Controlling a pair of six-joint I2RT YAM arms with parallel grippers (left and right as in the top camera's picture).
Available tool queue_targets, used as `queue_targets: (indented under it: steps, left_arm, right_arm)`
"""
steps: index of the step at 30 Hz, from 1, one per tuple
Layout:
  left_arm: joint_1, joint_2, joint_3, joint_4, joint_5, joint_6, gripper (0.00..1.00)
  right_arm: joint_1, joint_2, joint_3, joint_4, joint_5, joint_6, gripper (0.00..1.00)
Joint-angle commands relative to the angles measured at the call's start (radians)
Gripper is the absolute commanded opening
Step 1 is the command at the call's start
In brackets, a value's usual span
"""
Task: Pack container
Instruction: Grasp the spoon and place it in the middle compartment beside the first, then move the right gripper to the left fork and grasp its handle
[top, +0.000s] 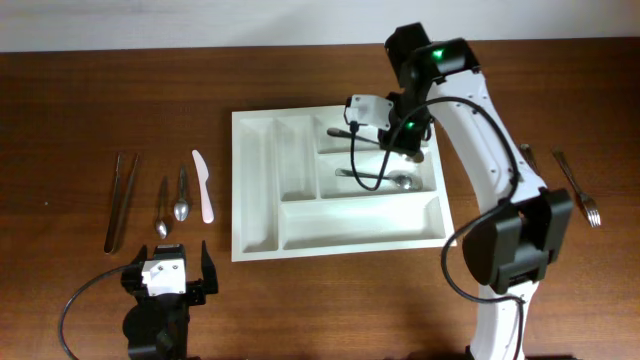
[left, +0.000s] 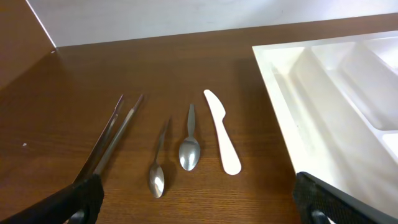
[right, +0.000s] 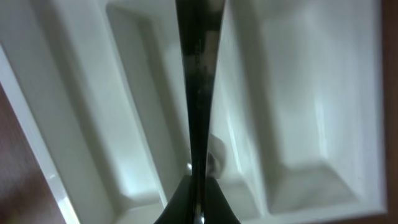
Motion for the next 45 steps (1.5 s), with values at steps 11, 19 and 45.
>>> queue_targets:
  steps: [11,19,45]
  left_arm:
    - [-0.006,-0.006,-0.008,0.002,-0.010,0.016,0.99]
    - [-0.006,-0.006,-0.008,0.002,-0.010,0.016,0.99]
    - [-0.006,-0.006,-0.008,0.002,-0.010,0.016,0.99]
  right_arm:
    - [0.002,0.039,-0.287,0.207,-0.033,-0.023,0.04]
    - [0.002,0.039,-0.274,0.231,-0.032,0.085,0.61]
    - [-0.723,0.037,-0.049,0.063,0.099,0.546,0.68]
